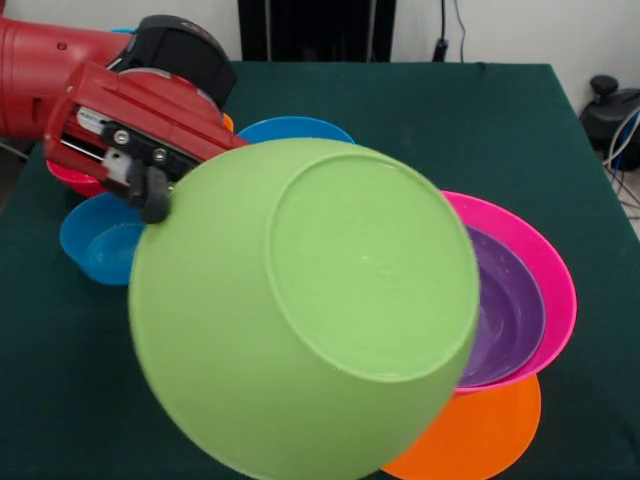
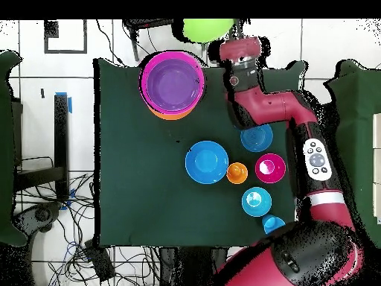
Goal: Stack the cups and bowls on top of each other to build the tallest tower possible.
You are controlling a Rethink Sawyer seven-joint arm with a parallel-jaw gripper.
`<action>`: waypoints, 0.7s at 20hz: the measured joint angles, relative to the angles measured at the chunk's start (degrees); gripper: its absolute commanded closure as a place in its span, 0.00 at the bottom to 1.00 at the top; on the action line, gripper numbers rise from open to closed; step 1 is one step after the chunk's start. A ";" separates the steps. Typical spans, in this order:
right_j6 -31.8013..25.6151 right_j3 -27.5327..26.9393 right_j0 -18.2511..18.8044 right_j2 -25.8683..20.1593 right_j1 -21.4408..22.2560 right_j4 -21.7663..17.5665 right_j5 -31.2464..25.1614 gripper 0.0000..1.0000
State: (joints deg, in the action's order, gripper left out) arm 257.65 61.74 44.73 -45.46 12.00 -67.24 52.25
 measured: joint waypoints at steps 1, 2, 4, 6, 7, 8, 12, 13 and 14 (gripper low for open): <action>0.00 -0.03 -0.36 0.01 -0.06 0.25 0.10 1.00; 0.00 -0.12 -0.86 0.01 -0.18 0.57 0.26 1.00; 0.00 -0.34 -2.00 0.01 -0.49 1.19 0.67 1.00; -0.05 -0.58 -3.66 0.00 -1.14 1.45 1.63 1.00; -0.12 -0.61 -4.30 0.03 -1.48 1.45 2.17 1.00; -0.19 -0.60 -4.75 0.05 -1.72 1.45 2.59 1.00; -0.59 -0.60 -6.91 0.13 -2.94 1.44 4.76 1.00; -0.71 -0.58 -7.57 0.14 -3.29 1.44 5.34 1.00; -0.79 -0.58 -7.97 0.16 -3.52 1.45 5.63 1.00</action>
State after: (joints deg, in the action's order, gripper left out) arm 256.86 61.16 36.75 -45.31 8.48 -65.79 57.88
